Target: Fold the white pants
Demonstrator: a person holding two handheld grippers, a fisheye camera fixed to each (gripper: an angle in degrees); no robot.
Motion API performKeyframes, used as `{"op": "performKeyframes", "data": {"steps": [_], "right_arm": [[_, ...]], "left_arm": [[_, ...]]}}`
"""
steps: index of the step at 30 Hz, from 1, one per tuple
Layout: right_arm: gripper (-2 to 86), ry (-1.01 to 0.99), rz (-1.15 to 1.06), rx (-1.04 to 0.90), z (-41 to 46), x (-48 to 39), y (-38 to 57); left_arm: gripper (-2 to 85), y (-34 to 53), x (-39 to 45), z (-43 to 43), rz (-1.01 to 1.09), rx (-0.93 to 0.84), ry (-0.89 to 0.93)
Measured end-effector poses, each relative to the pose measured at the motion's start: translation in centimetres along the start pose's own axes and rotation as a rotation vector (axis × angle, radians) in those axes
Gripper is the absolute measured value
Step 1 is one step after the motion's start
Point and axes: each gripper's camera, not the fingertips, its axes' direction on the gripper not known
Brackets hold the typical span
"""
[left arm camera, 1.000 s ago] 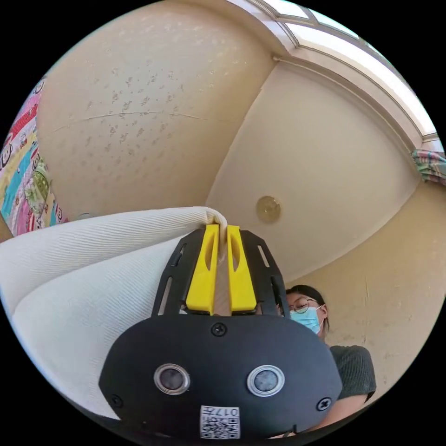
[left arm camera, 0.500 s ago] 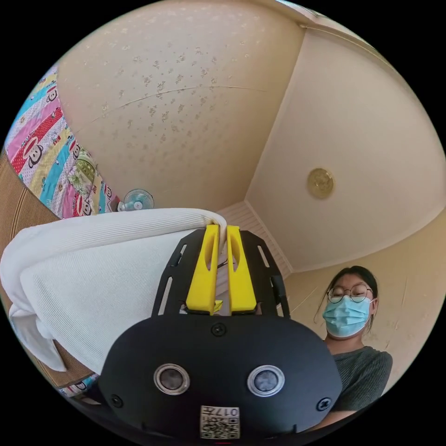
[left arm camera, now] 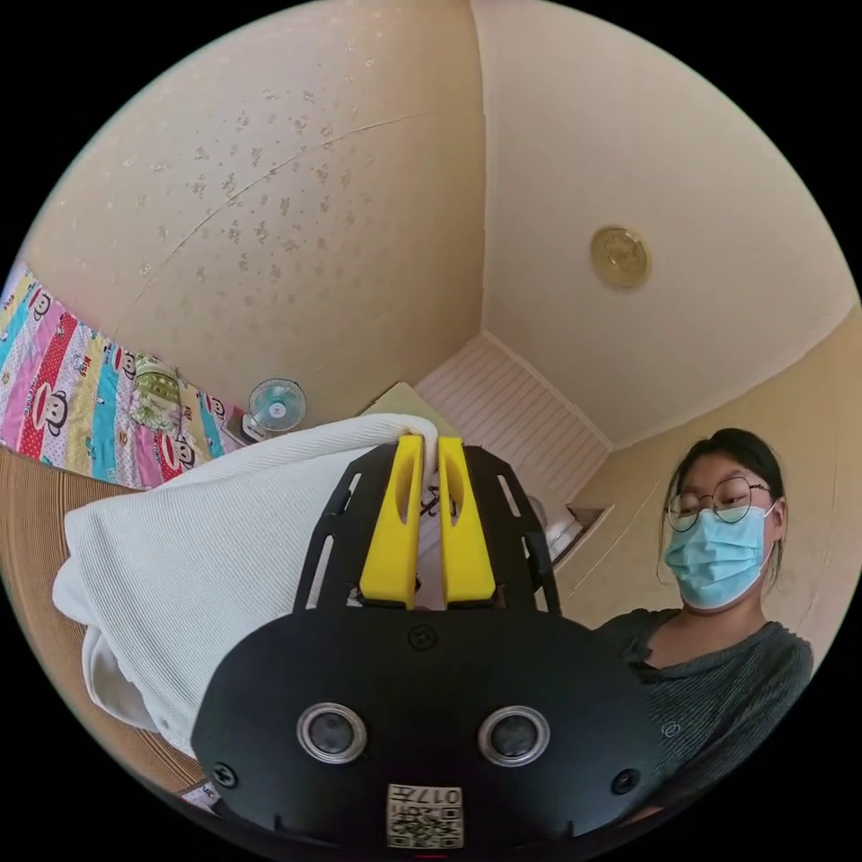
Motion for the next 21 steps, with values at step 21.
{"op": "performKeyframes", "data": {"steps": [21], "right_arm": [[1.8,-0.321,-0.54,-0.083,12.3,-12.1,0.8]], "left_arm": [[5.0,-7.9,6.1,1.2,0.233,0.029,-0.339]]}}
